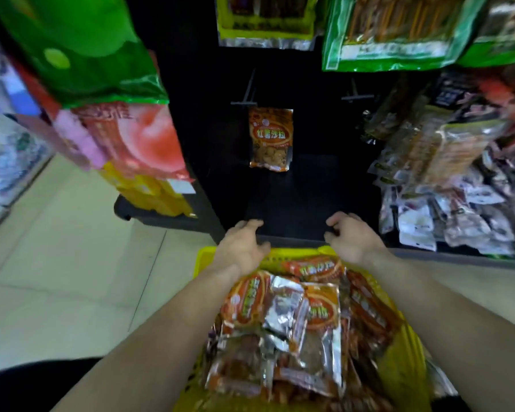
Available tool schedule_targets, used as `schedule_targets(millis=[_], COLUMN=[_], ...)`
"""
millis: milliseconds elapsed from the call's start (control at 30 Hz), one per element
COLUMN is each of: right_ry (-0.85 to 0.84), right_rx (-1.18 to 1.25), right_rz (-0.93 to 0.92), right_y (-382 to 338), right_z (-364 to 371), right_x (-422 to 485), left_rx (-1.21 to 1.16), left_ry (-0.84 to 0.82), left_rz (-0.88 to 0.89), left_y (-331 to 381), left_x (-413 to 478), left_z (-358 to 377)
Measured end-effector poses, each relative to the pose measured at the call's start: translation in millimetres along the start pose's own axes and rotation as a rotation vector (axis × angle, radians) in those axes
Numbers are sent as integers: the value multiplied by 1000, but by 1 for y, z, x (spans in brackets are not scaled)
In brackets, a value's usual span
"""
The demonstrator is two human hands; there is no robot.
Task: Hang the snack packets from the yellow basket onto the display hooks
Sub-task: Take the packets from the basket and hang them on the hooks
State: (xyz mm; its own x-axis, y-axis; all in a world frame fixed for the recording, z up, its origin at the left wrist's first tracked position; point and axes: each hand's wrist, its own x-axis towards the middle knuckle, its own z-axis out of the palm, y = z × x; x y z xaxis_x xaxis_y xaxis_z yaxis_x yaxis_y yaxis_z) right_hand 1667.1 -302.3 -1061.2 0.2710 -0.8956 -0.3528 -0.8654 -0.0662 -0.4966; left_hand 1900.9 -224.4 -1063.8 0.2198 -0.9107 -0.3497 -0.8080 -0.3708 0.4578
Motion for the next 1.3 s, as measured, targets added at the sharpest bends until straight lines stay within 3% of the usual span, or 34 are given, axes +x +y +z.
schedule_targets(millis=[167, 267, 400, 533, 667, 867, 1000, 1100, 1300], right_ry=[-19, -146, -224, -242, -216, -229, -241, -266, -252], right_rx=[-74, -133, -219, -273, -277, -201, -240, -201, -25], right_rz=[-34, -17, -14, -33, -87, 9, -40, -68, -46], right_y=[30, 44, 52, 50, 40, 26, 31, 41, 39], right_z=[28, 55, 89, 121, 151, 170, 160, 151, 145], right_x=[-59, -73, -74, -68, -60, -55, -64, -75, -86], left_rx=[61, 86, 242, 251, 236, 128, 97, 51, -28], left_ry=[-87, -152, -297, -352, -350, -307, -202, -233, -313], left_rz=[-40, -78, -30, 7, 4, 45, -126, -250, -245], left_y=[-21, -34, -53, -66, -73, -82, -82, -83, -77], left_x=[-56, -67, -67, -66, -67, -72, -66, -62, -64], left_z=[43, 71, 100, 116, 124, 125, 118, 116, 115])
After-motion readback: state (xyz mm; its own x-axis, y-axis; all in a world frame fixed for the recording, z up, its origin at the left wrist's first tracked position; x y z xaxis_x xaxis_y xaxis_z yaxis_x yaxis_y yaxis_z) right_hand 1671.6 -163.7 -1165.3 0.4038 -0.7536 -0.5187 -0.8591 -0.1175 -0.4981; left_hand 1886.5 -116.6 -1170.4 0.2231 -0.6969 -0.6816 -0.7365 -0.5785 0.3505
